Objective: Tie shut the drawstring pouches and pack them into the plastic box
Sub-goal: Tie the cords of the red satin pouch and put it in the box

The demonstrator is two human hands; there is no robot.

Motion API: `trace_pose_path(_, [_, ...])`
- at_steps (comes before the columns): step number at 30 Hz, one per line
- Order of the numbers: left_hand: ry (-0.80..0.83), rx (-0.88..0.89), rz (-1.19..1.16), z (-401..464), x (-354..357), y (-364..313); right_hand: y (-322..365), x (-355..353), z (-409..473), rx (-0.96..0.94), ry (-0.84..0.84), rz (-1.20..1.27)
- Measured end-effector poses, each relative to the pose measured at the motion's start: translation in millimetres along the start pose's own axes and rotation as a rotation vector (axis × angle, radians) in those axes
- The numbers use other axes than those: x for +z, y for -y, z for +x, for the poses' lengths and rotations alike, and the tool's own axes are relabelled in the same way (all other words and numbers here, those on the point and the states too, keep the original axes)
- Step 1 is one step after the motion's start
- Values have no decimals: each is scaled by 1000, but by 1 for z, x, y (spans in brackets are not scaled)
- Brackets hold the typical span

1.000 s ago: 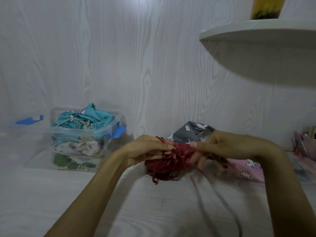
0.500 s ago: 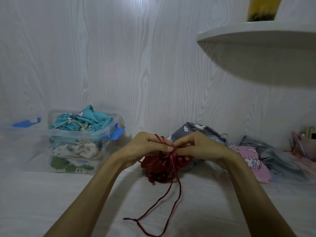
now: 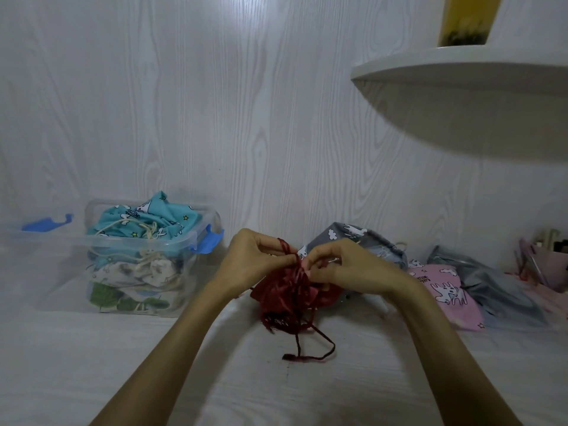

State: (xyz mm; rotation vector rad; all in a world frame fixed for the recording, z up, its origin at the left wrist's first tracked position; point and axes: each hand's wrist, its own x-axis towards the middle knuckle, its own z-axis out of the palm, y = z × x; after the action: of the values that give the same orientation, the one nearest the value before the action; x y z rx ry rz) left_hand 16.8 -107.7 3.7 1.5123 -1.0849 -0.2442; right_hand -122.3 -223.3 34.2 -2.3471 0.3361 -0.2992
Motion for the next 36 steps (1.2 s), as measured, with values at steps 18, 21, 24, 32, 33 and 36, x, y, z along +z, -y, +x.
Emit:
trace_pose_path(18, [-7, 143, -142, 1, 13, 9, -19, 8, 7, 237, -29, 594])
trace_pose_path(21, [87, 129, -148, 3, 10, 12, -21, 6, 5, 277, -60, 476])
trace_pose_path(24, [108, 117, -174, 3, 6, 14, -22, 1, 3, 208, -237, 323])
trace_pose_path(32, [65, 102, -173, 4, 4, 13, -38, 2, 7, 79, -898, -479])
trace_pose_path(33, [65, 107, -157, 4, 3, 14, -44, -5, 4, 136, -911, -454])
trace_pose_path(36, [65, 113, -121, 4, 2, 14, -58, -28, -7, 261, -888, -352])
